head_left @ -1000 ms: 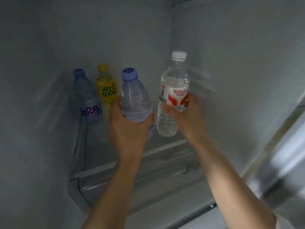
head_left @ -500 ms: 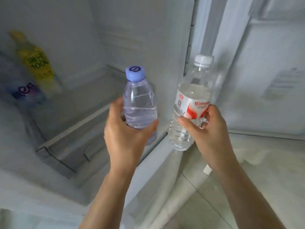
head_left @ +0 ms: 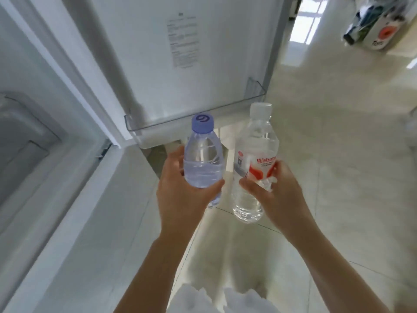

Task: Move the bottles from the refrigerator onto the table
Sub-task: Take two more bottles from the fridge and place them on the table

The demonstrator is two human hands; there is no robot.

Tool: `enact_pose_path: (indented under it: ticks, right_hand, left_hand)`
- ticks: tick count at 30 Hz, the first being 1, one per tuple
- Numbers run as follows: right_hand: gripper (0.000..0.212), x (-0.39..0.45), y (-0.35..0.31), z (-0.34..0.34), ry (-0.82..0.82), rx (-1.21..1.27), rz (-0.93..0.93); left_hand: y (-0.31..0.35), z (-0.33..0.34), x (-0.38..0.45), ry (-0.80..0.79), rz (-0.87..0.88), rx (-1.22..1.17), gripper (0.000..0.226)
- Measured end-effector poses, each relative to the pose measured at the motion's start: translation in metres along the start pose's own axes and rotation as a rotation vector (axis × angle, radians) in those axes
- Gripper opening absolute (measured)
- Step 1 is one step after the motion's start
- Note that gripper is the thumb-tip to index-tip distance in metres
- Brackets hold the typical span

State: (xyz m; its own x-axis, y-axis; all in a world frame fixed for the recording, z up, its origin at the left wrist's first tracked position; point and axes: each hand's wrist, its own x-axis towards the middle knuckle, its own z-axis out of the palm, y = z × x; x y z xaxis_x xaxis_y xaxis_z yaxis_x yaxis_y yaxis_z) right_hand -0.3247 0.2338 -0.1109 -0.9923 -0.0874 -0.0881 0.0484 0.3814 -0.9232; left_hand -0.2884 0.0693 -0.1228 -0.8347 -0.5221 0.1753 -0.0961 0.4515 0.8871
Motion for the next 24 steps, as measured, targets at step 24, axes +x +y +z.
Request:
enact_pose_path:
  ticks: [24]
  right_hand:
    - [0.041,0.137,0.158,-0.209,0.212,0.049,0.426]
  left_hand:
    - [0.042,0.31,0.024,-0.428,-0.219,-0.01,0.101]
